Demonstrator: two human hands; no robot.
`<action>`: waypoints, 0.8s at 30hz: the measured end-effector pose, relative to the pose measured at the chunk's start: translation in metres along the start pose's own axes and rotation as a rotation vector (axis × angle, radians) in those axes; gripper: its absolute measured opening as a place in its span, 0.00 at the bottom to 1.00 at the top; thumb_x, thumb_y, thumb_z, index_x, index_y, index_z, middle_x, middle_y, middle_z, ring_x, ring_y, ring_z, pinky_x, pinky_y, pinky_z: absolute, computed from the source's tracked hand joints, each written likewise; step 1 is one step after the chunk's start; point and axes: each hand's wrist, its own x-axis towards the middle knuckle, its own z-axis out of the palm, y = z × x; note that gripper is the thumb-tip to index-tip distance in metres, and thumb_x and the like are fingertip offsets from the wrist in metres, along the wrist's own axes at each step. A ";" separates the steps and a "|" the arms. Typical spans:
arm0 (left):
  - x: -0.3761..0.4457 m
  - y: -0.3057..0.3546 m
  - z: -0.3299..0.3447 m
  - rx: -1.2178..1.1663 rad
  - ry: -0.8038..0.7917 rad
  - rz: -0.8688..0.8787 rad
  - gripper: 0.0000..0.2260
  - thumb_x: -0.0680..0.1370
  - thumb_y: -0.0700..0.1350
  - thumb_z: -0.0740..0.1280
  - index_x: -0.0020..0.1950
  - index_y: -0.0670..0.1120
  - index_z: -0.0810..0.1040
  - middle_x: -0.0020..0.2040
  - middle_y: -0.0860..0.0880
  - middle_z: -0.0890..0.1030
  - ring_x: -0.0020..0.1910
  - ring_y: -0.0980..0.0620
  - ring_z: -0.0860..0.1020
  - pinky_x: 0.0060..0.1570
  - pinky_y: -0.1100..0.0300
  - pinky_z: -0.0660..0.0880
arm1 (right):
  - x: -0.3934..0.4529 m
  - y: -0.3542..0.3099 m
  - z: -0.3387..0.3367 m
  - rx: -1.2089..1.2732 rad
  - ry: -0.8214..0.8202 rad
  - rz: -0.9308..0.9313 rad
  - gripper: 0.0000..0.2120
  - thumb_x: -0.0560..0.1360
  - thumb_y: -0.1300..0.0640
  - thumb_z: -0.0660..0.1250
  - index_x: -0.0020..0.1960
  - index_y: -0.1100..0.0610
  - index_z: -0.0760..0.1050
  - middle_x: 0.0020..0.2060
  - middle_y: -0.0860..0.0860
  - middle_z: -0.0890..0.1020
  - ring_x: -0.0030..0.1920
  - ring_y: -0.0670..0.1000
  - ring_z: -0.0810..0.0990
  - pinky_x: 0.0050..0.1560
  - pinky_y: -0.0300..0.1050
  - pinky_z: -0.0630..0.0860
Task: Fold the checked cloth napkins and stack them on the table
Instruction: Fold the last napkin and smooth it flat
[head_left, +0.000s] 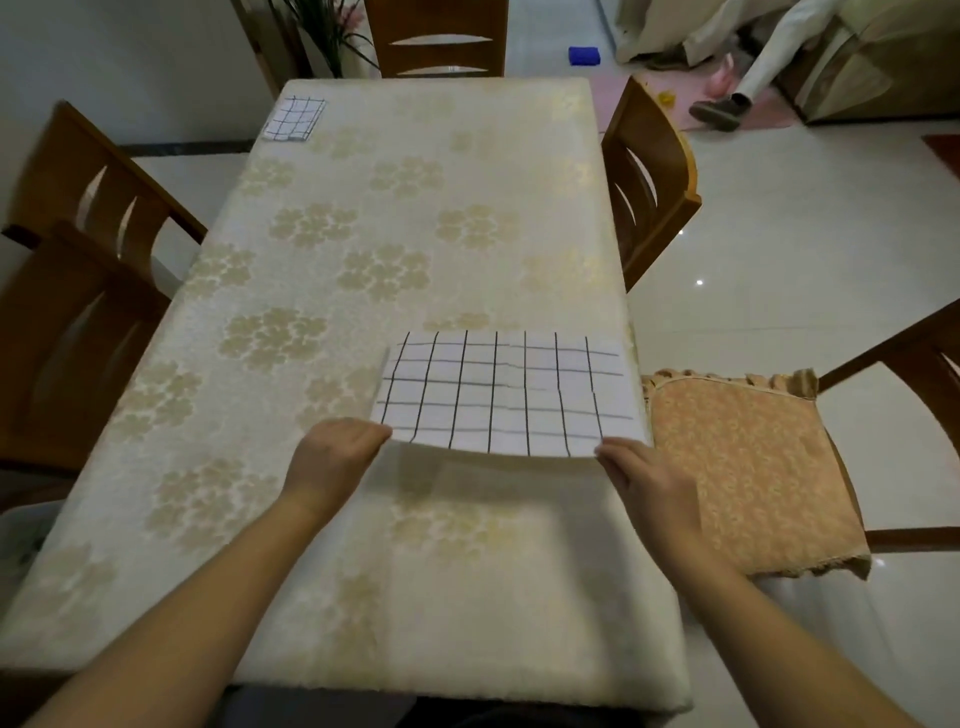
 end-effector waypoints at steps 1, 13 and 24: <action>-0.012 0.004 0.009 -0.012 -0.039 -0.026 0.09 0.69 0.36 0.71 0.47 0.44 0.83 0.40 0.44 0.84 0.36 0.42 0.81 0.34 0.52 0.77 | -0.012 0.002 0.007 -0.002 -0.048 0.006 0.04 0.72 0.58 0.75 0.47 0.54 0.85 0.47 0.48 0.86 0.42 0.52 0.85 0.37 0.44 0.79; -0.075 0.038 0.038 -0.124 -0.272 -0.138 0.19 0.77 0.62 0.59 0.51 0.48 0.81 0.50 0.52 0.80 0.52 0.51 0.76 0.49 0.56 0.70 | -0.073 0.006 0.024 -0.078 -0.208 0.017 0.17 0.75 0.47 0.62 0.52 0.57 0.83 0.44 0.52 0.82 0.40 0.53 0.81 0.36 0.45 0.75; 0.015 0.098 0.091 -0.098 -0.457 -0.042 0.23 0.80 0.50 0.52 0.71 0.45 0.72 0.71 0.47 0.73 0.71 0.48 0.70 0.72 0.50 0.62 | -0.015 -0.054 0.110 -0.007 -0.488 -0.024 0.25 0.79 0.52 0.52 0.73 0.60 0.68 0.71 0.55 0.72 0.71 0.55 0.70 0.73 0.51 0.62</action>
